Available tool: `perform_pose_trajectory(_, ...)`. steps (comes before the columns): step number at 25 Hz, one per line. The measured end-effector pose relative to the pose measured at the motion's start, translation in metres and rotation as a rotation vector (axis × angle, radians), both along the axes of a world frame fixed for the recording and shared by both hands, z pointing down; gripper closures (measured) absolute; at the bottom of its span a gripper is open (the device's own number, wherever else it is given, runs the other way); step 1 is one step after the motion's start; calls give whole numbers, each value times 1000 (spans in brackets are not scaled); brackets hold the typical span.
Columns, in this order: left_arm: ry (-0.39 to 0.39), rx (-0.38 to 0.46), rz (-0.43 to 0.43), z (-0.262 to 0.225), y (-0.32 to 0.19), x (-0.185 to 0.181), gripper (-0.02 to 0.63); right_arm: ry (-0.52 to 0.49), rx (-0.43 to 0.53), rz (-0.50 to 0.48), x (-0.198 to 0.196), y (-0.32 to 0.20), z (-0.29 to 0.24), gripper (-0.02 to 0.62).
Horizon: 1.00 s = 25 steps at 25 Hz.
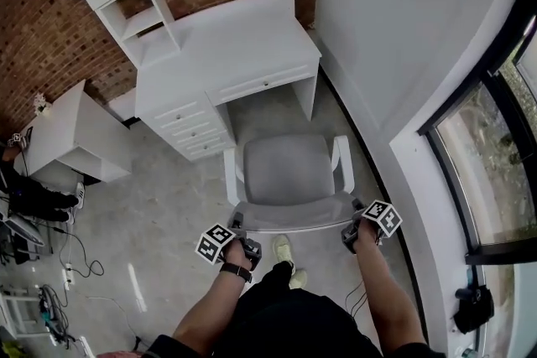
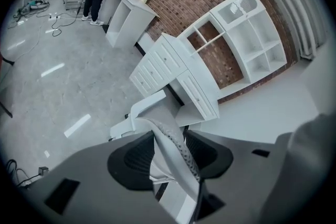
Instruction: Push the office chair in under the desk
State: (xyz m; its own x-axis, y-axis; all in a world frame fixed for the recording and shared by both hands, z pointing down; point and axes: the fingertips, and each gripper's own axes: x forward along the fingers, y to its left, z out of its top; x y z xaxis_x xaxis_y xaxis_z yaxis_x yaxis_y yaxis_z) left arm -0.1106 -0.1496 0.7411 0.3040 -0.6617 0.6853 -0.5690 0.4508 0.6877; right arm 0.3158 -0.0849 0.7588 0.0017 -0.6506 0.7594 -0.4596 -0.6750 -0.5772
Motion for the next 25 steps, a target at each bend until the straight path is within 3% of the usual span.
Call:
perform_pose_trajectory(14, 41, -36, 68, 3, -76, 39, 407, -5, 8, -28, 39, -106, 1, 456)
perform_pose_trajectory(25, 46, -44, 27, 1, -139, 55, 407, -5, 11, -104, 54, -194, -2, 455)
